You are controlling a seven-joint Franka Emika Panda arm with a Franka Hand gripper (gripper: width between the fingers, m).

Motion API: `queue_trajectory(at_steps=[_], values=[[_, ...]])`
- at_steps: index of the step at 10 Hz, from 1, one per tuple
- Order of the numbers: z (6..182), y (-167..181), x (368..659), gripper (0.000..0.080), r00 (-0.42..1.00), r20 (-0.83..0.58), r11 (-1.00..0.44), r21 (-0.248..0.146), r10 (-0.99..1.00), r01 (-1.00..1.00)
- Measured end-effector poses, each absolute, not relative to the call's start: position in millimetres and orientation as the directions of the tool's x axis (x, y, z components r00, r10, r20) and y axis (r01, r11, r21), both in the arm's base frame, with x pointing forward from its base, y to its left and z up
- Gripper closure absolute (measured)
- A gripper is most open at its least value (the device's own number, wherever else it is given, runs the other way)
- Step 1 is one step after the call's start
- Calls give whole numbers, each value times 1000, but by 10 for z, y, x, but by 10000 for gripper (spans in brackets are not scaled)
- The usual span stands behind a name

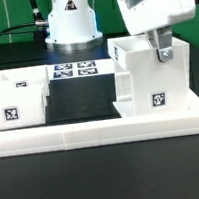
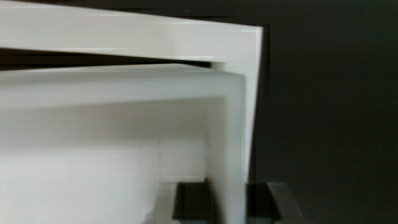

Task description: Assemble drawer

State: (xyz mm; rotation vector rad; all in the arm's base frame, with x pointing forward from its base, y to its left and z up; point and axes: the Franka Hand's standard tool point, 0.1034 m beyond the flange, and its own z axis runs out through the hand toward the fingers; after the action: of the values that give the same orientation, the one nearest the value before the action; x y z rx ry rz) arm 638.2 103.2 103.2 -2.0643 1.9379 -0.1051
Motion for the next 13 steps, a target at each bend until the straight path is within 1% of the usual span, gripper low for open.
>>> queue_trajectory(at_steps=[2, 3, 4, 5, 6, 7, 8, 9, 10, 11, 12, 13], values=[[1003, 1031, 6472, 741, 40, -176, 3, -238, -984, -971], [1003, 1028, 6471, 741, 37, -179, 6, -231, -983, -973], [1003, 1028, 6471, 741, 37, -179, 6, -231, -983, -973], [1005, 1028, 6473, 716, 38, -179, 5, -232, -983, -973], [1017, 1025, 6488, 716, 41, -176, 3, -239, -983, -971], [1031, 1022, 6503, 536, 42, -174, 2, -248, -984, -969], [1044, 1020, 6513, 536, 43, -173, 2, -252, -984, -968], [1057, 1020, 6519, 351, 44, -173, 2, -255, -984, -967], [1068, 1019, 6527, 226, 44, -172, 2, -259, -984, -966], [1074, 1016, 6535, 226, 44, -171, 2, -263, -984, -965], [1077, 1016, 6540, 165, 44, -170, 2, -266, -984, -964], [1078, 1016, 6541, 154, 45, -170, 2, -266, -984, -964]])
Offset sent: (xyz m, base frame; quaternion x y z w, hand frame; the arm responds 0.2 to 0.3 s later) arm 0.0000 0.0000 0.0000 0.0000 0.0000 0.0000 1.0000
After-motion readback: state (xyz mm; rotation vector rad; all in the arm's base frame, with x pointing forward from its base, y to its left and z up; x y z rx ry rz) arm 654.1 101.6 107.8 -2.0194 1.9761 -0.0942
